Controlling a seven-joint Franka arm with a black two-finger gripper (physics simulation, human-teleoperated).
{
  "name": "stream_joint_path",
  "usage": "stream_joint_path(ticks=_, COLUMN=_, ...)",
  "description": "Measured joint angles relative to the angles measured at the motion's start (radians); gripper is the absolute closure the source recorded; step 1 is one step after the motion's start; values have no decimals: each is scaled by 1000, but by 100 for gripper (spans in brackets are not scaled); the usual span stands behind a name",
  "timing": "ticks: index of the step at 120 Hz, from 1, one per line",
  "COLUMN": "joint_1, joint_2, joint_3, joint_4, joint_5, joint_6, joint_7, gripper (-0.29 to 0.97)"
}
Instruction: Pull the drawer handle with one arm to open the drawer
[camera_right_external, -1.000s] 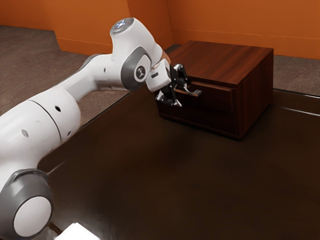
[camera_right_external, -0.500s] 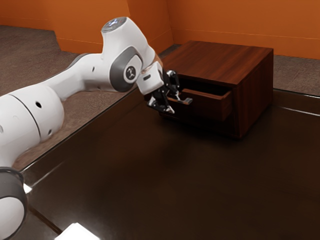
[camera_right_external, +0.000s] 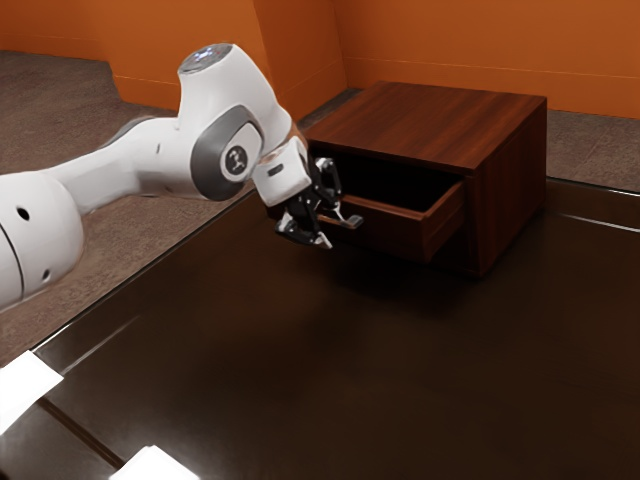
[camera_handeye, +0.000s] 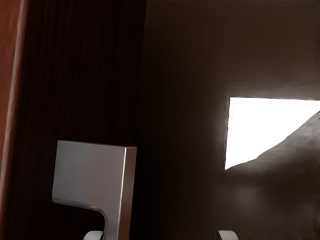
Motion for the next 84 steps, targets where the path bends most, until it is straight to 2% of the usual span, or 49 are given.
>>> stream_joint_path(ticks=41, joint_1=-6, joint_2=-141, joint_3=0, joint_4=-144, joint_5=-5, joint_6=11, joint_7=-42, gripper=55)
stream_joint_path(ticks=48, joint_1=-21, joint_2=-247, joint_3=-22, joint_4=-161, joint_5=1, joint_6=9, joint_7=-52, gripper=52)
stream_joint_path(ticks=52, joint_1=-15, joint_2=-351, joint_3=-61, joint_4=-154, joint_5=16, joint_6=0, joint_7=-58, gripper=49)
stream_joint_path(ticks=61, joint_1=-76, joint_2=-539, joint_3=-100, joint_4=-139, joint_5=46, joint_6=-51, joint_7=-72, gripper=34)
stream_joint_path(ticks=84, joint_1=-131, joint_2=-657, joint_3=-136, joint_4=-115, joint_5=71, joint_6=-257, joint_7=-105, gripper=13)
